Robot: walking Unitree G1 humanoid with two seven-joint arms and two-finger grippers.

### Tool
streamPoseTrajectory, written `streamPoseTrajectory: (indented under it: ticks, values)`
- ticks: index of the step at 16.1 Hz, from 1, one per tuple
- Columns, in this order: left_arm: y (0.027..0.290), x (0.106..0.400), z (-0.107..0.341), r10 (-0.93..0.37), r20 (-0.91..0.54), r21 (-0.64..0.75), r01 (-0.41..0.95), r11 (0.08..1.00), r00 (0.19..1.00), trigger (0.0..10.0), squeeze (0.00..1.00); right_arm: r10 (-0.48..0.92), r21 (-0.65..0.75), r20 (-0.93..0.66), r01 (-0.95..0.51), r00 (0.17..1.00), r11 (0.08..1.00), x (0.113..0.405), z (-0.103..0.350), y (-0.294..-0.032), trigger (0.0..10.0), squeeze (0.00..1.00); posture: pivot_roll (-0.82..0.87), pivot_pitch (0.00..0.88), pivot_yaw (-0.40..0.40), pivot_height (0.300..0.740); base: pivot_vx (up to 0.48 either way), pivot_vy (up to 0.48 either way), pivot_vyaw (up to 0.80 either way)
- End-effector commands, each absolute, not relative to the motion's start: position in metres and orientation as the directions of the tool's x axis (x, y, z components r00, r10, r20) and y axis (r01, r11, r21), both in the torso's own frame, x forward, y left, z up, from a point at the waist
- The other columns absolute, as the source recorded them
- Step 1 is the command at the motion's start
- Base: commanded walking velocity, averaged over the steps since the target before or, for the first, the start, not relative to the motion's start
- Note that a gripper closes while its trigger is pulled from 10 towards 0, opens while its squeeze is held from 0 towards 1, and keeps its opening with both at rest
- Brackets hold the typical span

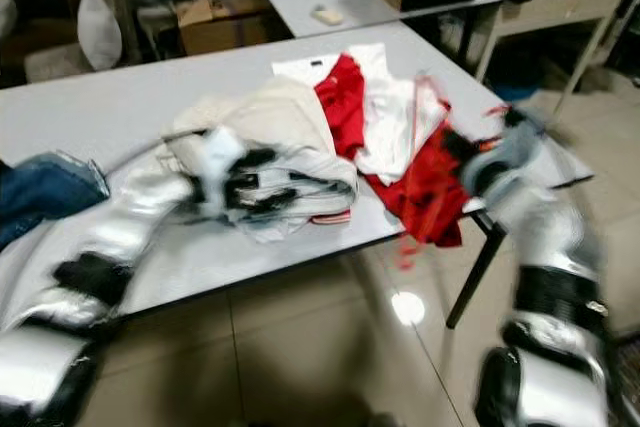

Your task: Hang hanger

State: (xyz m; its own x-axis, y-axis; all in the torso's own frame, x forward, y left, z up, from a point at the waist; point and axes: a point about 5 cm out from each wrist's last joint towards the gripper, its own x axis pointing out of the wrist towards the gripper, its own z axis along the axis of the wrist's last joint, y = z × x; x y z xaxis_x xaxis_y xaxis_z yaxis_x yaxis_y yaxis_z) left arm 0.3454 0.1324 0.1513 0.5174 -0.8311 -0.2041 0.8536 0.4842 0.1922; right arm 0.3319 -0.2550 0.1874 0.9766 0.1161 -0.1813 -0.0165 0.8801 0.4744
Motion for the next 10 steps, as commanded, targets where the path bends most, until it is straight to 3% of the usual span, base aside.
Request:
streamPoseTrajectory:
  ticks: [1, 3, 5, 8, 10]
  values:
    - [0.134, 0.336, 0.169, -0.869, -0.174, 0.211, 0.880, 0.426, 0.462, 10.0, 1.00, 0.147, 0.371, -0.157, -0.080, 0.977, 0.925, 0.323, 0.202, -0.249, 10.0, 0.00, -0.19, 0.000, 0.104, 0.740, 0.000, 0.000, 0.00]
    - [0.145, 0.316, 0.184, -0.907, -0.148, 0.203, 0.909, 0.363, 0.395, 10.0, 1.00, 0.174, 0.267, -0.103, -0.141, 0.979, 0.953, 0.303, 0.218, -0.250, 10.0, 0.00, -0.18, 0.000, 0.091, 0.740, 0.000, 0.000, 0.00]
    - [0.153, 0.307, 0.202, -0.902, -0.005, 0.164, 0.890, 0.425, 0.431, 10.0, 1.00, 0.135, 0.155, -0.028, -0.129, 0.990, 0.979, 0.288, 0.229, -0.253, 10.0, 0.00, -0.17, 0.000, 0.090, 0.740, 0.000, 0.000, 0.00]
    - [0.160, 0.309, 0.216, -0.641, 0.184, 0.094, 0.636, 0.766, 0.745, 10.0, 0.96, 0.082, 0.158, 0.118, -0.100, 0.990, 0.982, 0.271, 0.233, -0.218, 10.0, 0.00, -0.16, 0.000, 0.087, 0.740, 0.000, 0.000, 0.00]
    - [0.163, 0.313, 0.207, -0.481, 0.168, 0.021, 0.485, 0.874, 0.860, 10.0, 0.96, 0.069, 0.122, 0.111, -0.083, 0.991, 0.989, 0.267, 0.222, -0.202, 10.0, 0.00, -0.16, 0.000, 0.085, 0.740, 0.000, 0.000, 0.00]
